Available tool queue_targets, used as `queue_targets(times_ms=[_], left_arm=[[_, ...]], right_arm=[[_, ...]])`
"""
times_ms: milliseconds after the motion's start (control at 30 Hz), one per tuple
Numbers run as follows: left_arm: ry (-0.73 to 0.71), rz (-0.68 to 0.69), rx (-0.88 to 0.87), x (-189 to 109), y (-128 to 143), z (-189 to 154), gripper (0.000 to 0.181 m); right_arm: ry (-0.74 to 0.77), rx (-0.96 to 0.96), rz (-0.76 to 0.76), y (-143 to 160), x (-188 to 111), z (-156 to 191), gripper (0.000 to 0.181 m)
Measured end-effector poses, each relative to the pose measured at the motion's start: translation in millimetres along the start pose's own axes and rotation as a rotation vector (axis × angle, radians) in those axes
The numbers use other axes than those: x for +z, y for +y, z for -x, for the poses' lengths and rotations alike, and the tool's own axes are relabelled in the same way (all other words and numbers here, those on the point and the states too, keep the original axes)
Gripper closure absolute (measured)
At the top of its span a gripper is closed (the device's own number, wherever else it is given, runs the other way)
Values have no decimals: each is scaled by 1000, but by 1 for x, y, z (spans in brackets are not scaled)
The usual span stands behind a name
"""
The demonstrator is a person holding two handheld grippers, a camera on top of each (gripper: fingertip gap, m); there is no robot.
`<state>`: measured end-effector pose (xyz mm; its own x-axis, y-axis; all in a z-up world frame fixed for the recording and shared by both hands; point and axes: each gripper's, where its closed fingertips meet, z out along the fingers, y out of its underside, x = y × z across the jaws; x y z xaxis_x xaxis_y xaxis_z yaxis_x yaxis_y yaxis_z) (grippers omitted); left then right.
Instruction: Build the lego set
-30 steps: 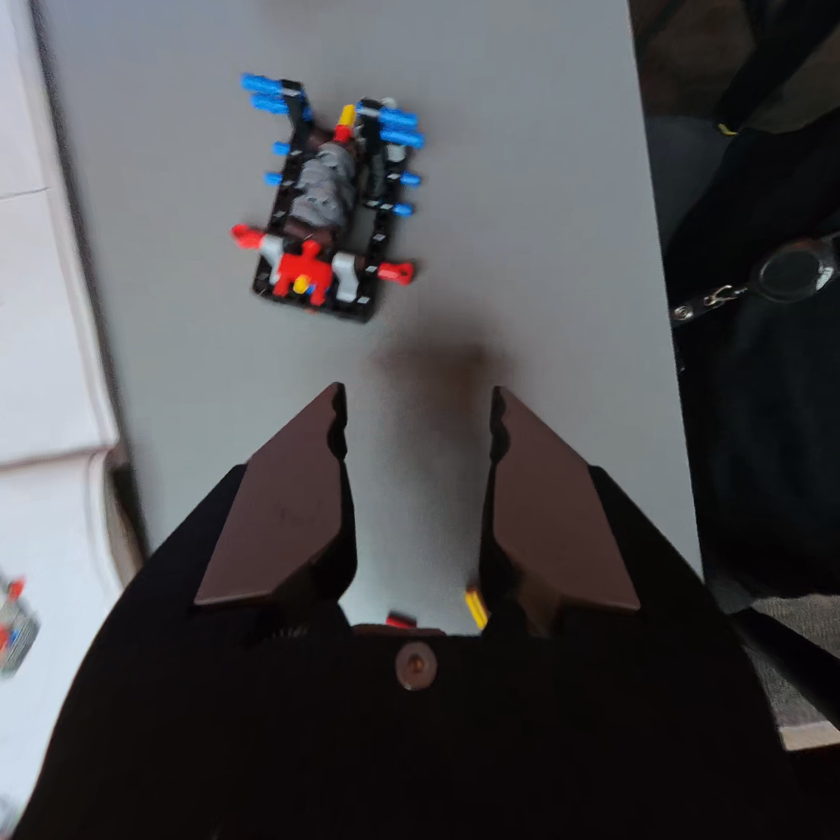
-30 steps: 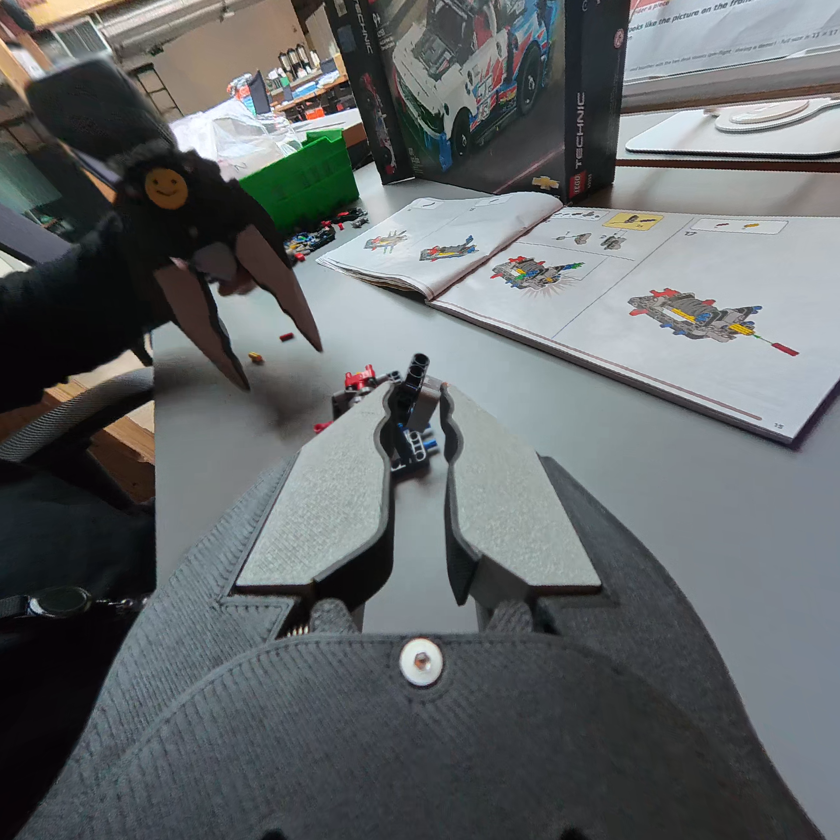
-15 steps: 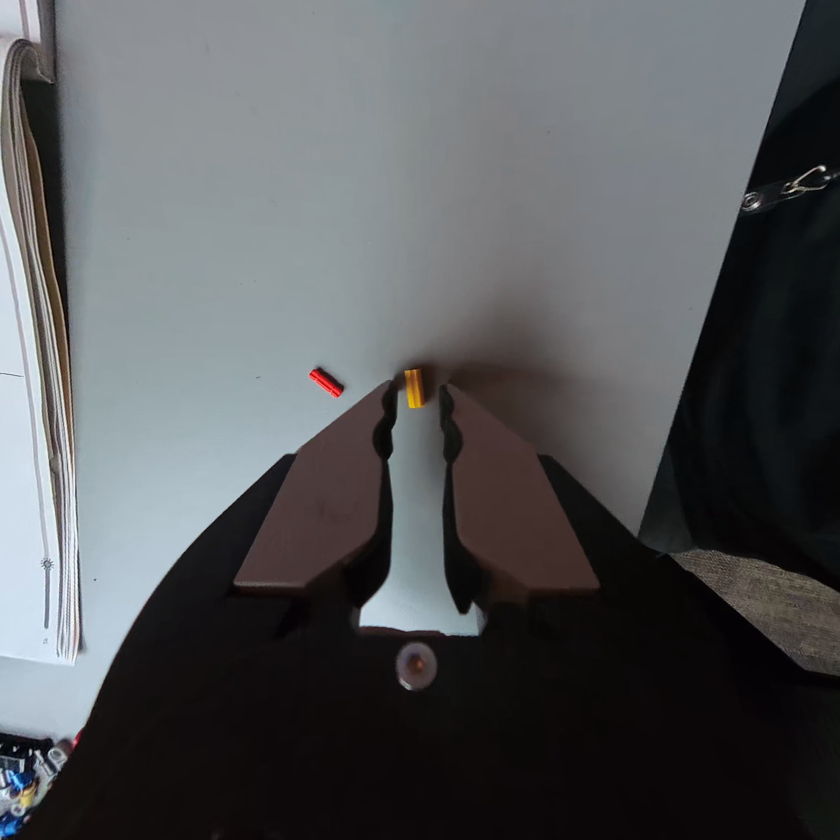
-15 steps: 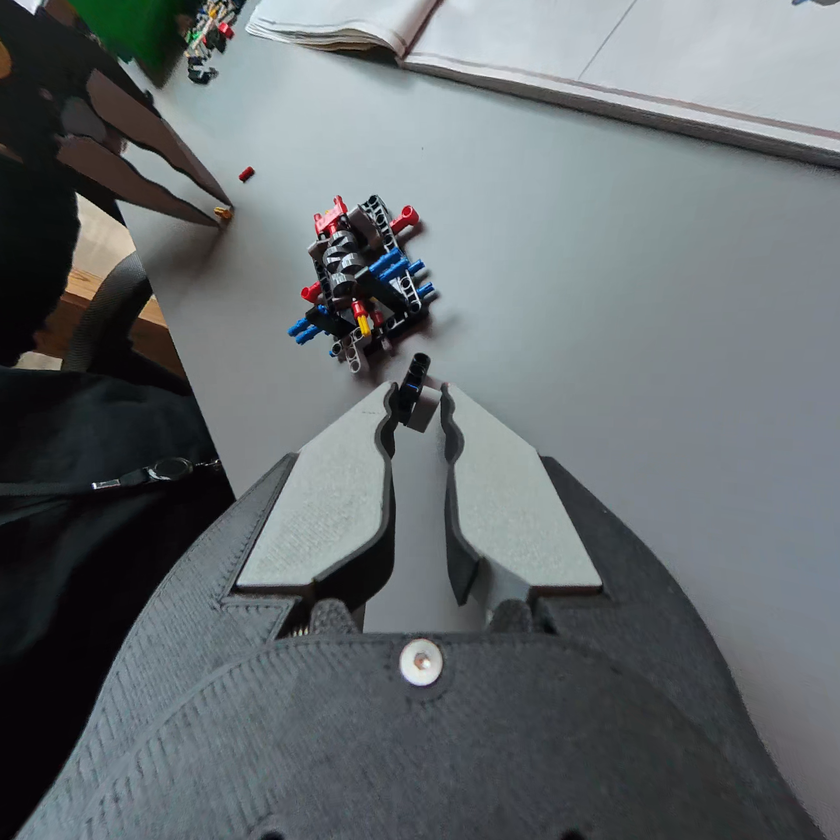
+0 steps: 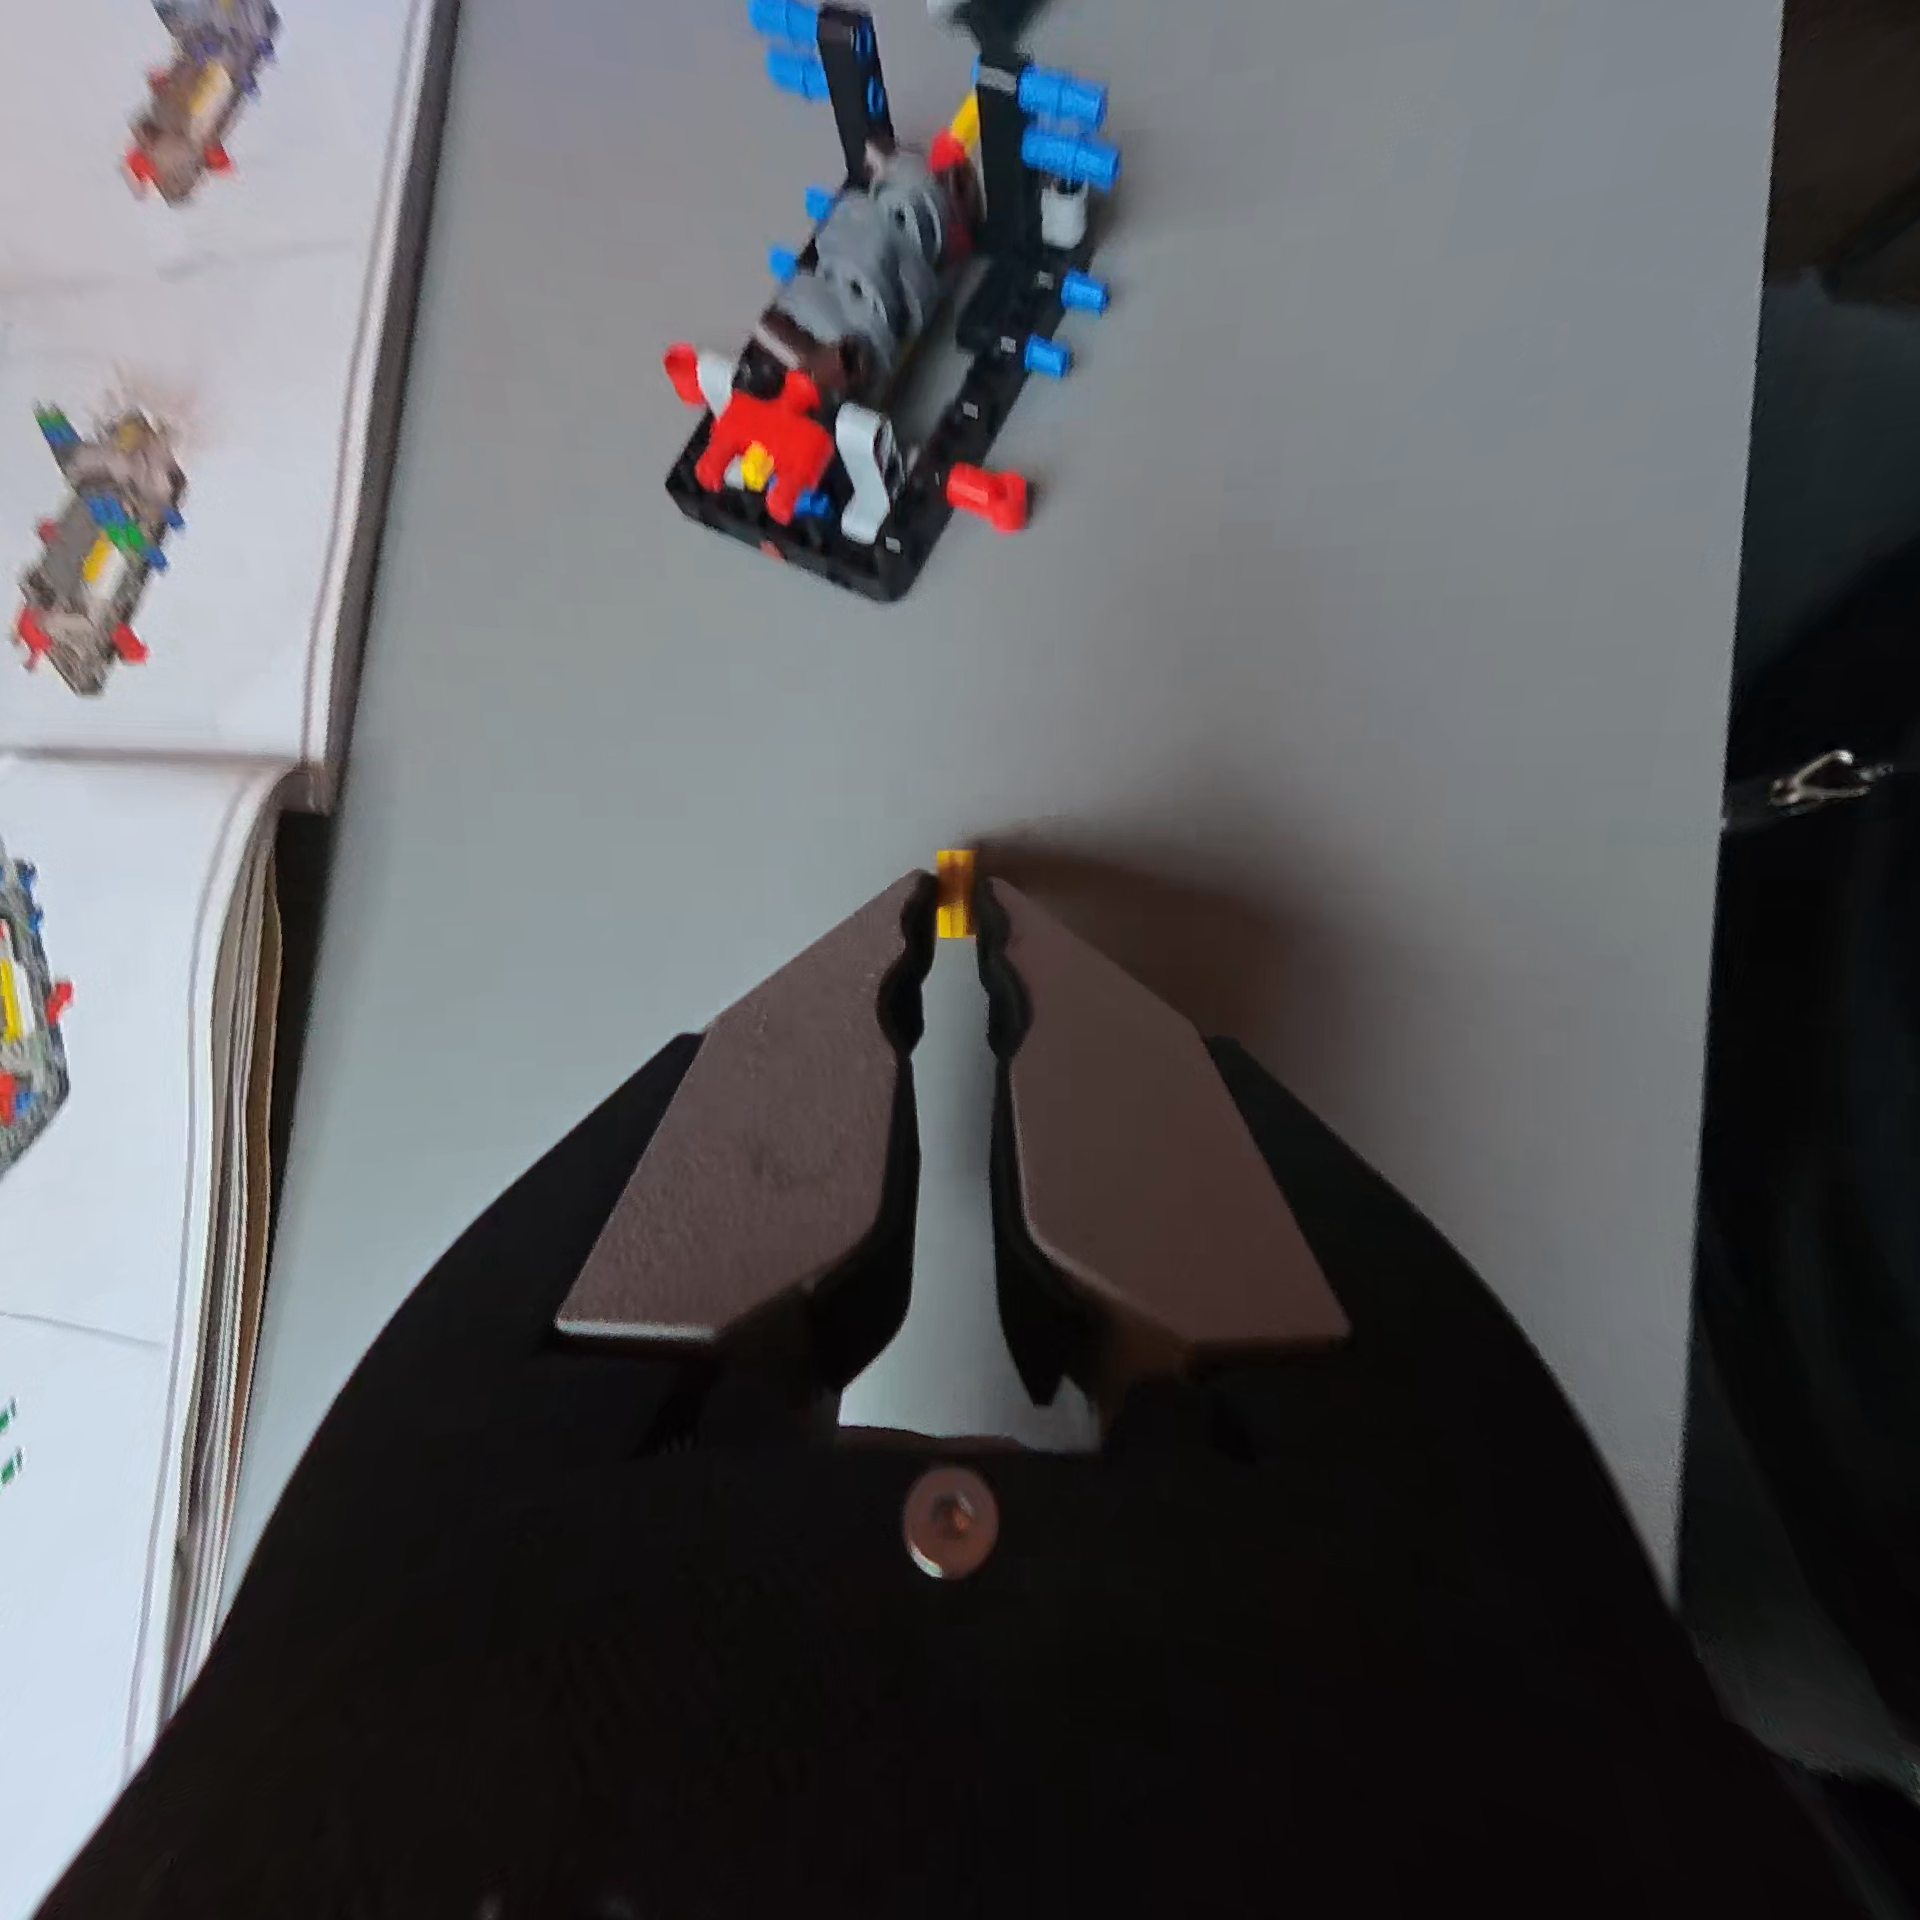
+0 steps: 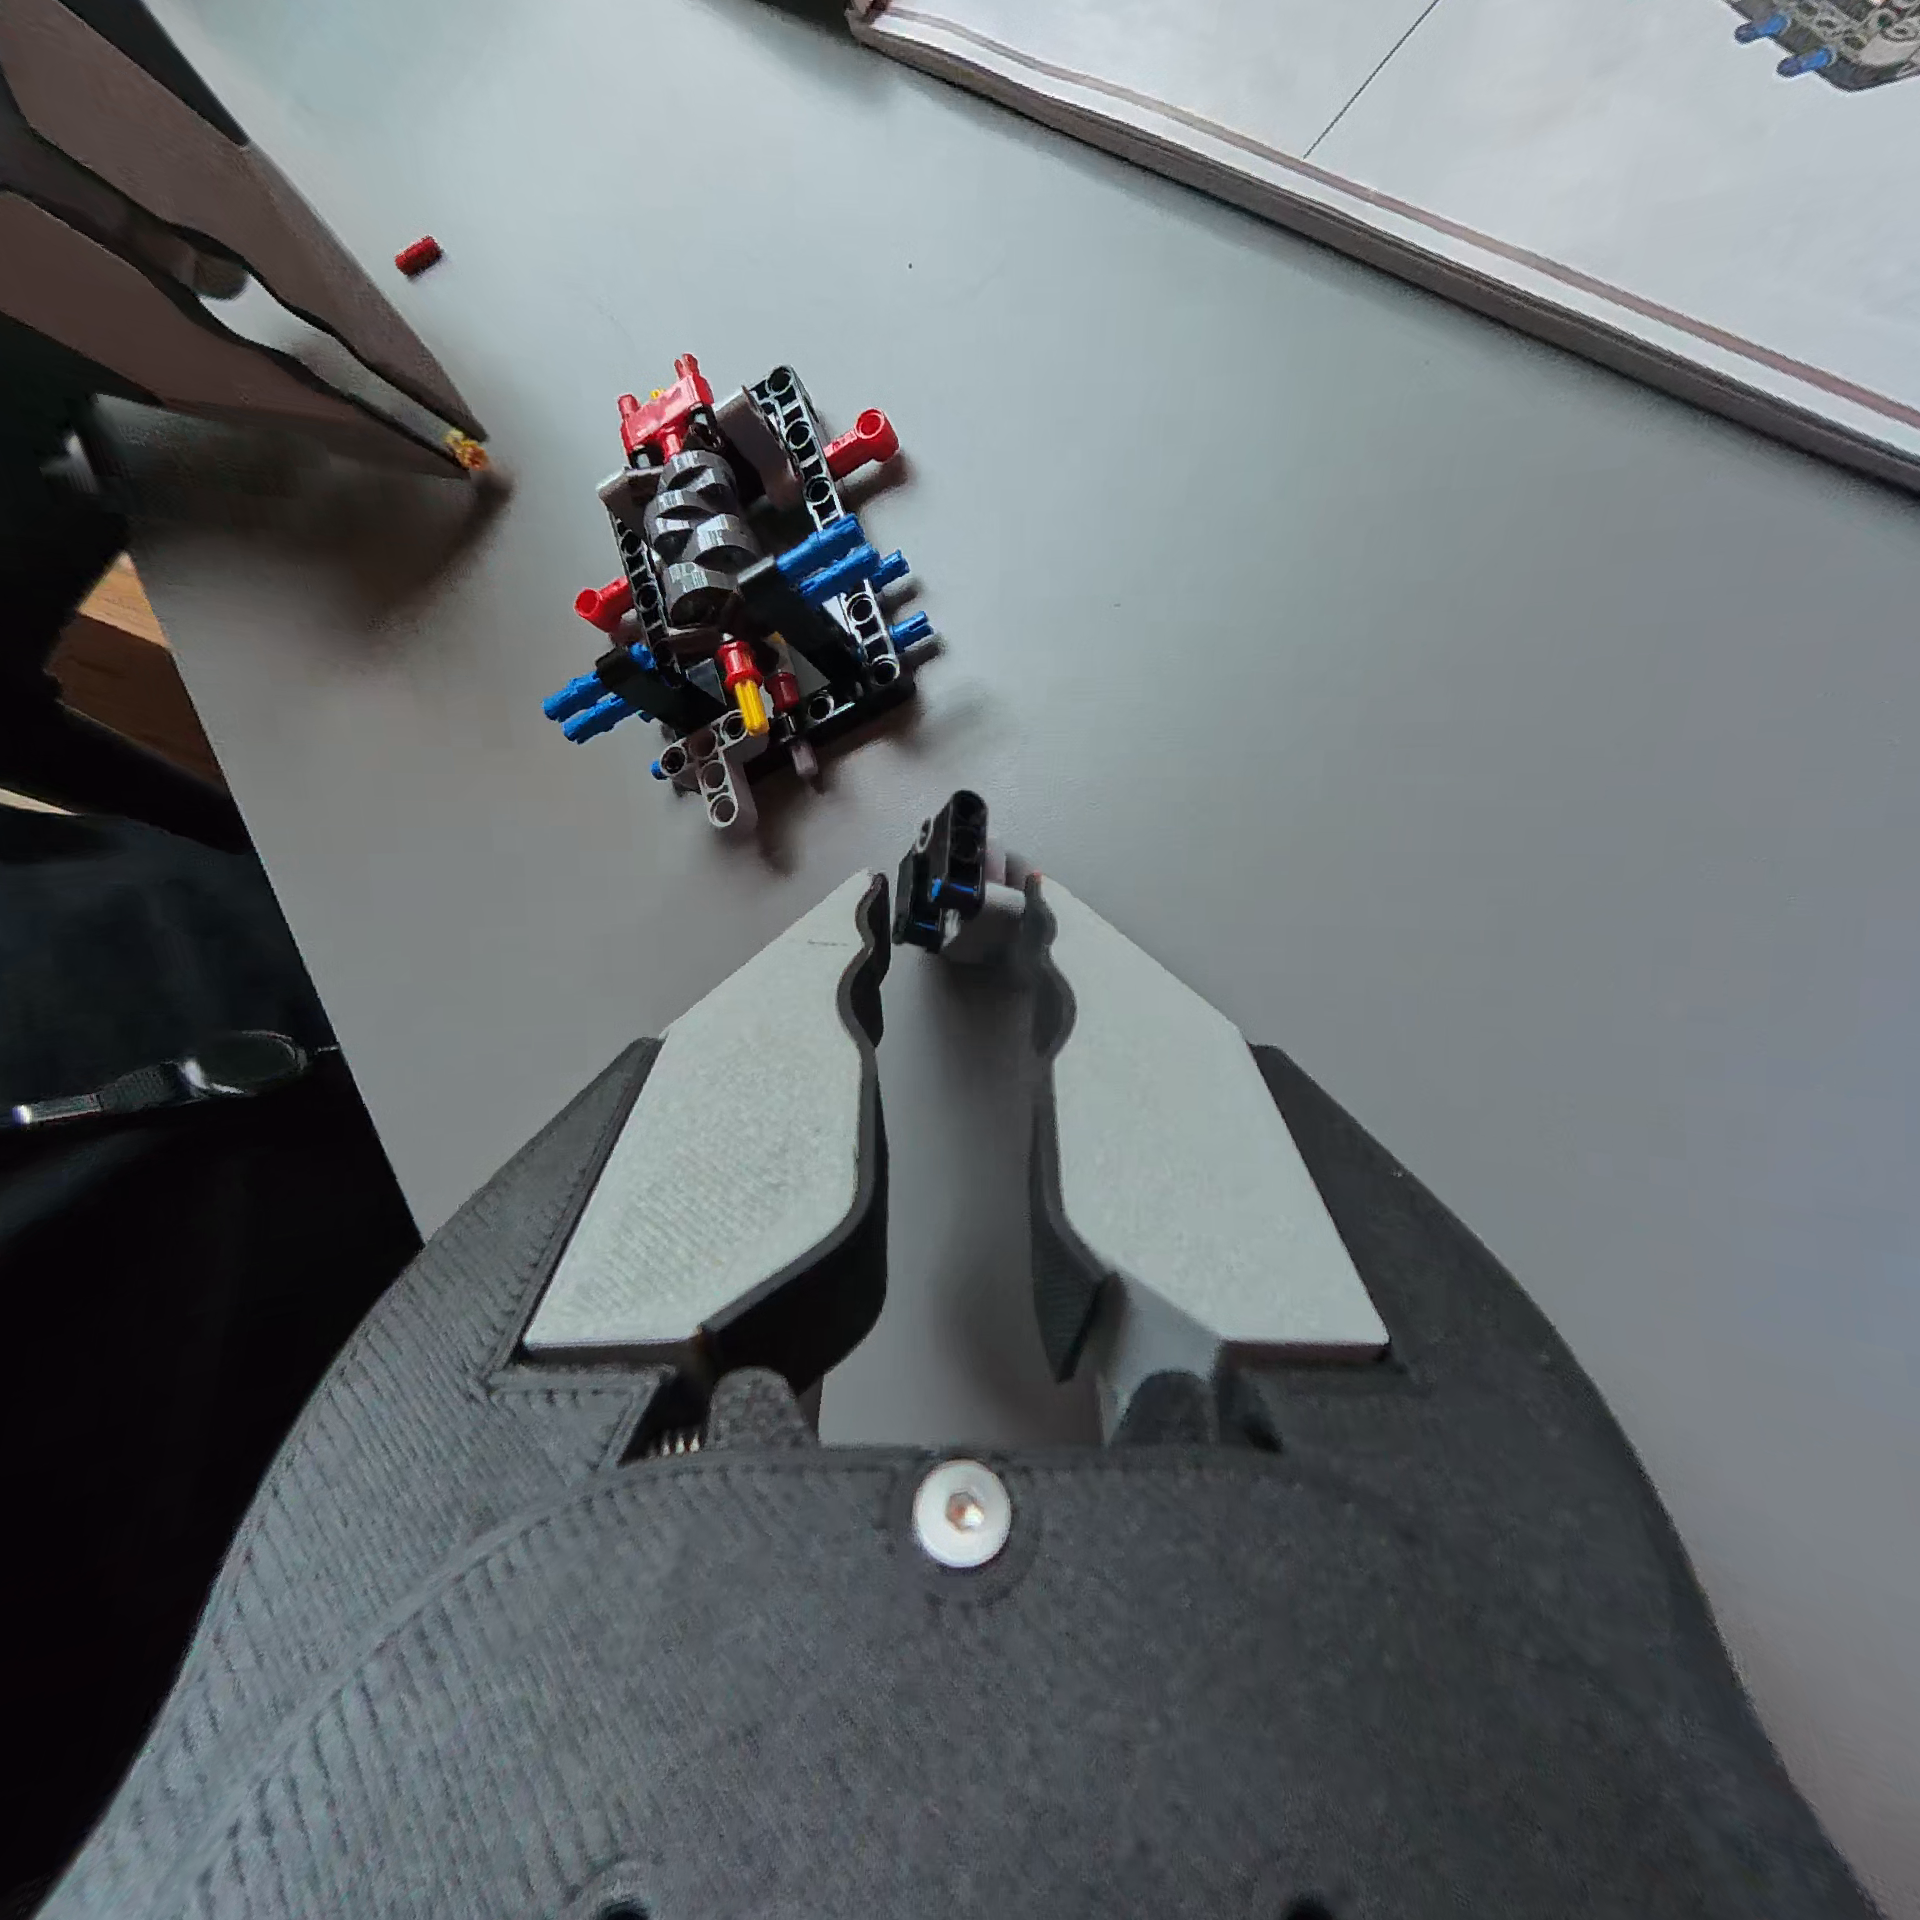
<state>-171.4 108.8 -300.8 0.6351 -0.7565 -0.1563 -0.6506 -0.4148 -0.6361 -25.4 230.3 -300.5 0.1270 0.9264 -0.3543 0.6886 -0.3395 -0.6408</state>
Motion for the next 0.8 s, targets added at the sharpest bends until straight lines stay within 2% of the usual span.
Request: queue_targets(times_ms=[133,333,467,600,800], left_arm=[[-64,-109,46,15,-18,9,176],[-67,-124,67,20,-19,15,176],[-39,-137,42,18,-20,15,176],[-25,-173,0,14,-23,18,177],[-29,-203,-3,13,-30,15,177]], right_arm=[[26,-63,-10,-1,-4,-1,157],[116,-153,-72,-9,-23,-9,152],[123,-246,-136,-22,-35,7,152],[73,-307,-217,-29,-28,24,155],[49,-277,-267,-19,-16,41,163]])
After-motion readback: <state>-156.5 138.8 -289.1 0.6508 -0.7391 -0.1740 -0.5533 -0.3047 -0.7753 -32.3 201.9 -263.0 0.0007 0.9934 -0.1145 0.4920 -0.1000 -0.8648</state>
